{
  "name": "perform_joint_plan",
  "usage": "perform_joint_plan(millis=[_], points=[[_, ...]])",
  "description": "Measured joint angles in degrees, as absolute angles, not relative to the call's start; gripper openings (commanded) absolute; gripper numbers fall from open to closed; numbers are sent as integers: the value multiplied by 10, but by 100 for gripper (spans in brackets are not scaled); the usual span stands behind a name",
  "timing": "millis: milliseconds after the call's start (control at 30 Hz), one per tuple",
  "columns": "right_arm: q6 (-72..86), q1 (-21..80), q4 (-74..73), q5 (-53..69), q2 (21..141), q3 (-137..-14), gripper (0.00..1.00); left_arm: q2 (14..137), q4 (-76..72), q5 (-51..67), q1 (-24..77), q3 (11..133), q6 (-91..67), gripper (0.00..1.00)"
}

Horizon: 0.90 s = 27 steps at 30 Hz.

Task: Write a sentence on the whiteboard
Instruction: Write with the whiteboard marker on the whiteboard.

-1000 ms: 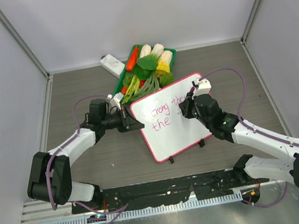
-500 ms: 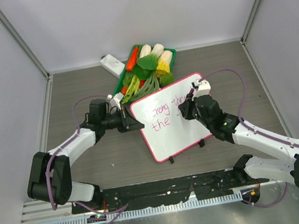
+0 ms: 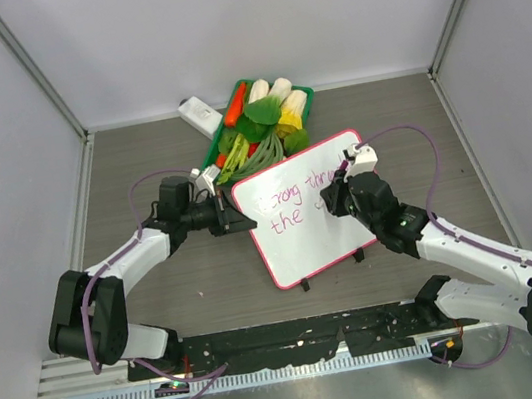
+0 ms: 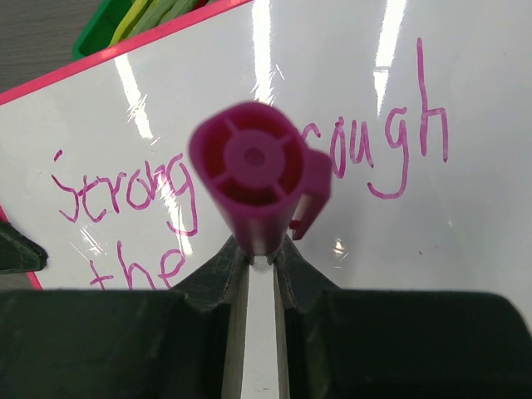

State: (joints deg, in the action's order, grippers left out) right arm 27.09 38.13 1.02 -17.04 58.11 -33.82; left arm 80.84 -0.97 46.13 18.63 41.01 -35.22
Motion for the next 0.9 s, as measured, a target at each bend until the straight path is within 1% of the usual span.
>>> perform_joint_plan(millis=[900], points=[[289, 381, 29, -138, 583, -329, 1, 808, -8, 461, 186, 410, -352, 0]])
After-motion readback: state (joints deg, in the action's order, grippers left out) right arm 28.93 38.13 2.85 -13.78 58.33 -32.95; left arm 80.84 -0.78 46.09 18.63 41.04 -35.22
